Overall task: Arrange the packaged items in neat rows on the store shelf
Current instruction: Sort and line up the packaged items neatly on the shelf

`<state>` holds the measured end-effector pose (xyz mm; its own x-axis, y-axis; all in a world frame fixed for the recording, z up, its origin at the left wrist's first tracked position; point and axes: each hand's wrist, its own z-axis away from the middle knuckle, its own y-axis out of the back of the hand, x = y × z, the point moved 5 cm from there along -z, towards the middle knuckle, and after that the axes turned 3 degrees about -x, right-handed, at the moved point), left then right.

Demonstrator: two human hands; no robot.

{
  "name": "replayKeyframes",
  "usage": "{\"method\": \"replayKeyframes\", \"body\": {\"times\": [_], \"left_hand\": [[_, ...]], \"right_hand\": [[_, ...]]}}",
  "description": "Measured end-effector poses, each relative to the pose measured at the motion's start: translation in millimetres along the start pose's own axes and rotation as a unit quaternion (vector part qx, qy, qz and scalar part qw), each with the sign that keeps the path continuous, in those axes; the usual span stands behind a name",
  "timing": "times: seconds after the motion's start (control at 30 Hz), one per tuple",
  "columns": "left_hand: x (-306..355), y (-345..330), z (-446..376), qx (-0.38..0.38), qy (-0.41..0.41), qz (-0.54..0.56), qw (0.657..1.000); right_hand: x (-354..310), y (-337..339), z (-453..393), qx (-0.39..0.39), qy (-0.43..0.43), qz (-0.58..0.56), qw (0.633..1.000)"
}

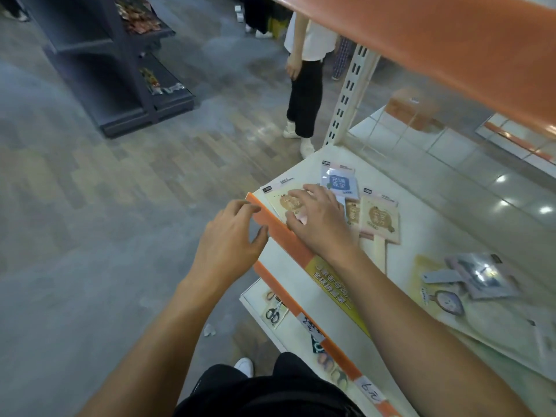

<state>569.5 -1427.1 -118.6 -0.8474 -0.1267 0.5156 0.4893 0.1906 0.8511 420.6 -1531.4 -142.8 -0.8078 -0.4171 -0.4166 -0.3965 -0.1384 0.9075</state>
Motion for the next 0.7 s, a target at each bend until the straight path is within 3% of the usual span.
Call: {"method": "replayKeyframes", "body": {"times": [0.2, 0.4, 0.7], "left_hand": [[23, -20, -5, -0.033, -0.081, 0.011, 0.996], [65, -49, -3, -0.078, -0.203, 0.058, 0.974], [123, -82, 20, -0.163, -0.279, 0.052, 0.945]], "right_hand": [[20, 26, 37, 0.04, -0.05, -0.048, 0.997], [54, 45, 101, 0.091, -0.15, -0.023, 0.984], [90, 51, 191, 0.162, -0.291, -0.01, 0.943]]}}
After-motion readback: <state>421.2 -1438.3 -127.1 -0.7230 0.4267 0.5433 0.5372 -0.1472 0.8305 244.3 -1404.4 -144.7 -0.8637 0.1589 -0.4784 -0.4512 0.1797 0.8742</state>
